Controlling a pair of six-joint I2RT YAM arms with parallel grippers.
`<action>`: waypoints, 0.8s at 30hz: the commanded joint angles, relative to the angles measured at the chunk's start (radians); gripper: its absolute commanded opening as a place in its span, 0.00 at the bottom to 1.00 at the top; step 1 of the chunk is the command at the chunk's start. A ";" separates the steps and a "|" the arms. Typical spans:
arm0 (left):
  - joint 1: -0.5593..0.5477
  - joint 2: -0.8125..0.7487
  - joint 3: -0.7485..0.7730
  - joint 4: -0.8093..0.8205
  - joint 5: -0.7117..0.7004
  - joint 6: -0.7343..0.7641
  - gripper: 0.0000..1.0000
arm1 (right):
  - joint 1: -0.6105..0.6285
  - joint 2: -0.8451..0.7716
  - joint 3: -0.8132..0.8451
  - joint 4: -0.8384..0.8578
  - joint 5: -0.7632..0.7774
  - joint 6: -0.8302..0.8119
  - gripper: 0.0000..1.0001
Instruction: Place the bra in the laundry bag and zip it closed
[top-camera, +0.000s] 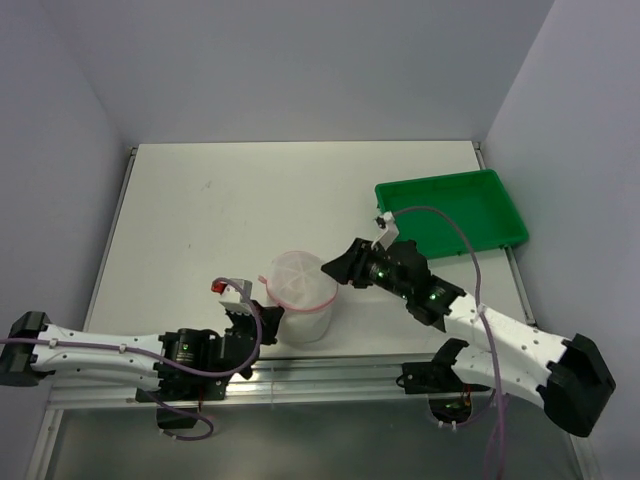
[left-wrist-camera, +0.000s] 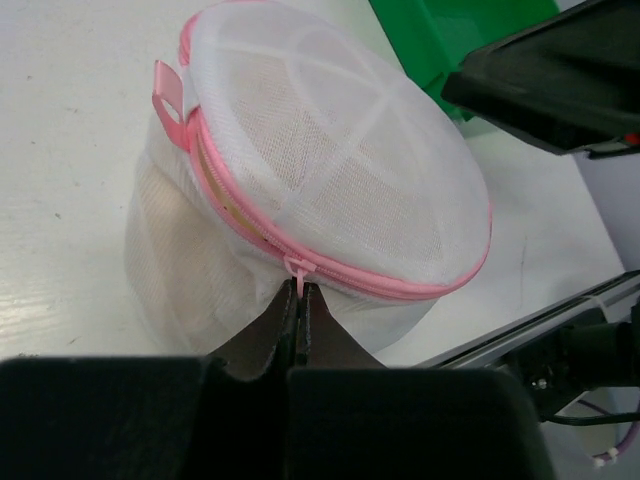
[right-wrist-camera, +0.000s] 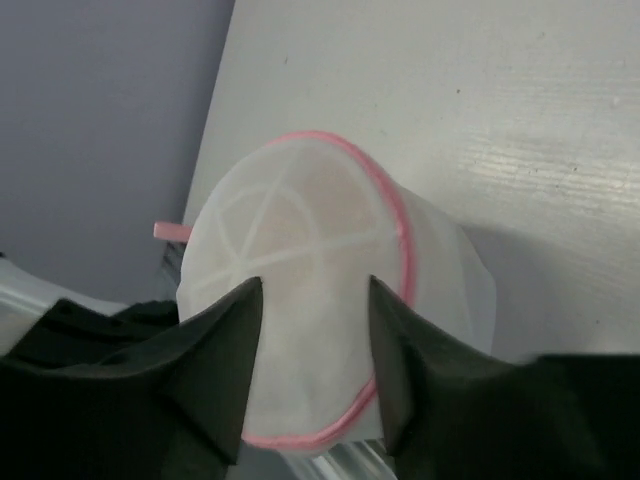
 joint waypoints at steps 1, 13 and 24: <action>-0.003 0.056 0.022 0.152 0.012 0.075 0.00 | 0.150 -0.167 -0.034 -0.058 0.163 0.053 0.59; -0.018 0.235 0.043 0.421 0.111 0.135 0.00 | 0.405 -0.415 -0.248 -0.074 0.329 0.265 0.83; -0.055 0.338 0.065 0.475 0.143 0.126 0.00 | 0.404 -0.281 -0.219 0.078 0.382 0.277 0.54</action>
